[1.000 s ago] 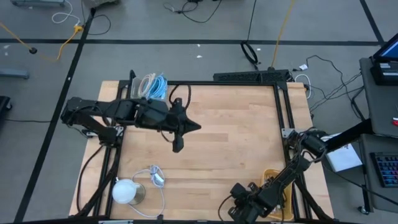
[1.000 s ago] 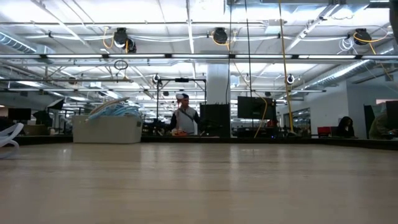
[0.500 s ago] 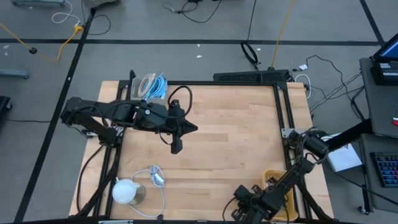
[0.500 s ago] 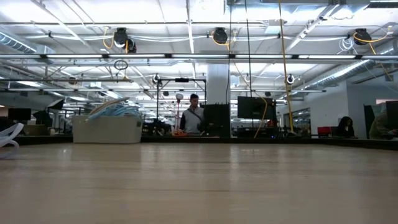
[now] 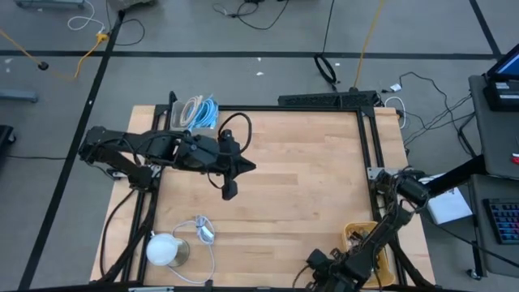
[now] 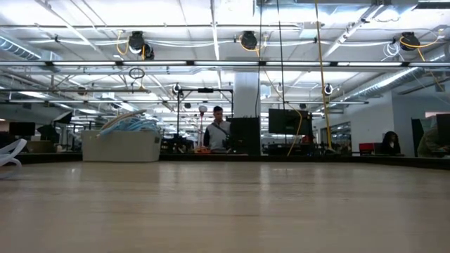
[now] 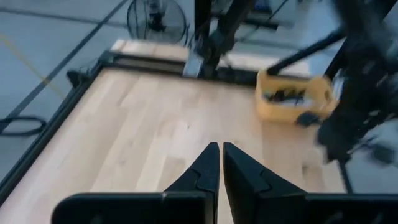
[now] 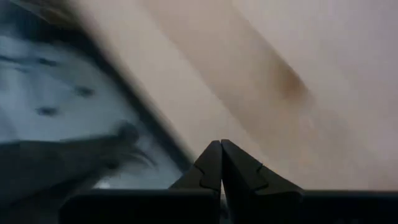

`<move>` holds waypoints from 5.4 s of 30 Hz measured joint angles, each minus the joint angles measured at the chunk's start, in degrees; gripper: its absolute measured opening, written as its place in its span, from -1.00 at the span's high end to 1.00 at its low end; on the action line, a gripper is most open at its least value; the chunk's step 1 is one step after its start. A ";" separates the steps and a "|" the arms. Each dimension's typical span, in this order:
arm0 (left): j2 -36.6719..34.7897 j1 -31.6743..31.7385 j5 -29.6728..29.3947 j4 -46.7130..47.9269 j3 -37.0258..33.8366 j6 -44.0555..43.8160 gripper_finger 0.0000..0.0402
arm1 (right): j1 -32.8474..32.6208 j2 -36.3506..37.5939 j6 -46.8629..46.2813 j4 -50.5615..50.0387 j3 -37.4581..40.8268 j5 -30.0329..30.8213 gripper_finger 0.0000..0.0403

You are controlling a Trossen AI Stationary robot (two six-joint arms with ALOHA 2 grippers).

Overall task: Pick & Place USB Port
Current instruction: Return to Home Position

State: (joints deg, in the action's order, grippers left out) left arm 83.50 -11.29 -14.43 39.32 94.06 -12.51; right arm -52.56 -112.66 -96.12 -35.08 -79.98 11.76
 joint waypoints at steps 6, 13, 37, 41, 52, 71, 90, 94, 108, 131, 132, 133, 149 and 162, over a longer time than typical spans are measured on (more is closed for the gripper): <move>0.10 1.99 0.43 8.62 0.00 -1.46 0.87 | 9.09 6.26 18.39 0.35 -5.18 9.81 1.00; 0.04 5.30 10.78 14.15 -2.01 -6.63 0.87 | 20.31 16.44 36.39 -2.48 -6.19 13.44 1.00; -27.52 -31.32 -12.85 -29.96 -74.24 -35.89 0.99 | 12.20 26.18 57.53 -9.16 -4.11 15.99 1.00; -32.81 -31.28 -14.24 -55.32 -91.55 -34.59 0.99 | 12.32 26.19 56.07 -7.55 -4.11 17.32 1.00; -36.61 -26.17 -7.26 -48.96 -93.18 -22.23 0.99 | 16.15 26.19 76.25 -3.40 -4.07 27.78 1.00; -31.69 -16.37 9.33 -40.87 -92.59 -10.05 0.93 | 26.61 26.20 88.12 -7.72 -4.16 18.46 1.00; -31.76 -16.35 9.31 -69.61 -92.94 -5.84 0.88 | 36.03 69.12 71.91 8.09 45.98 13.47 1.00; -31.76 -16.37 9.33 -70.15 -92.94 -5.91 0.88 | 34.18 77.50 71.85 8.82 51.23 13.89 1.00; -31.78 -16.37 9.37 -71.20 -92.87 -5.91 0.88 | 31.45 97.21 78.86 33.43 72.97 19.52 1.00; -31.80 -16.37 9.42 -71.09 -92.83 -5.88 0.88 | 31.45 97.48 83.37 40.47 77.87 0.14 1.00; -31.80 -16.37 9.42 -71.11 -92.83 -5.90 0.88 | 31.45 97.48 83.35 41.41 77.89 0.12 1.00; -31.80 -16.37 9.42 -71.09 -92.83 -5.88 0.88 | 31.45 97.51 83.35 42.05 77.89 0.12 1.00; -31.80 -16.37 9.40 -71.07 -92.83 -5.86 0.88 | 31.45 97.50 83.35 43.49 77.96 0.12 1.00; -31.82 -16.37 9.40 -71.07 -92.83 -5.86 0.88 | 31.44 97.50 83.35 43.54 77.98 0.12 1.00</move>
State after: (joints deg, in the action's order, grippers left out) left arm 51.68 -27.66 -5.04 -31.75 1.23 -18.37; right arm -21.11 -15.16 -12.78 8.46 -2.00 11.88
